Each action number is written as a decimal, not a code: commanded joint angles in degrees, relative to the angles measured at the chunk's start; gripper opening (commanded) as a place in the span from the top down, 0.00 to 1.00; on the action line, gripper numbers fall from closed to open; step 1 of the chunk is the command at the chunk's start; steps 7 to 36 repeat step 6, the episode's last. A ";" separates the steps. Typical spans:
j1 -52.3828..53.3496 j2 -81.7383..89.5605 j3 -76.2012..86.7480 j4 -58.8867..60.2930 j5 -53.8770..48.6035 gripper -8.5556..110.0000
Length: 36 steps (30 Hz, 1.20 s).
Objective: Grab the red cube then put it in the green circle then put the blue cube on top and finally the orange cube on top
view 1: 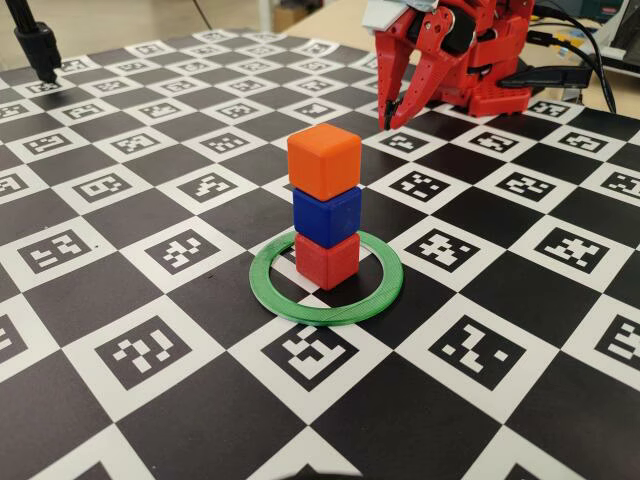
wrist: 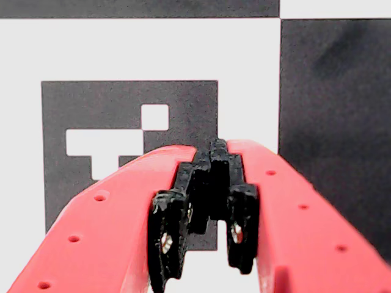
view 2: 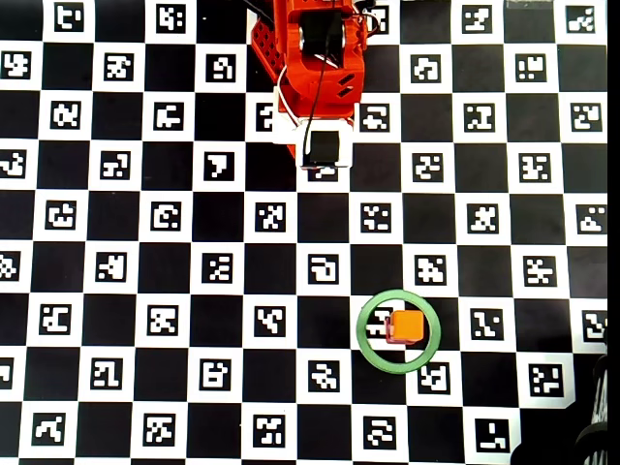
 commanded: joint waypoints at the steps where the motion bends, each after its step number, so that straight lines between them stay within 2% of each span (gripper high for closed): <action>1: -0.09 2.81 2.90 3.78 0.26 0.97; 36: -0.09 2.81 2.90 3.78 0.26 0.97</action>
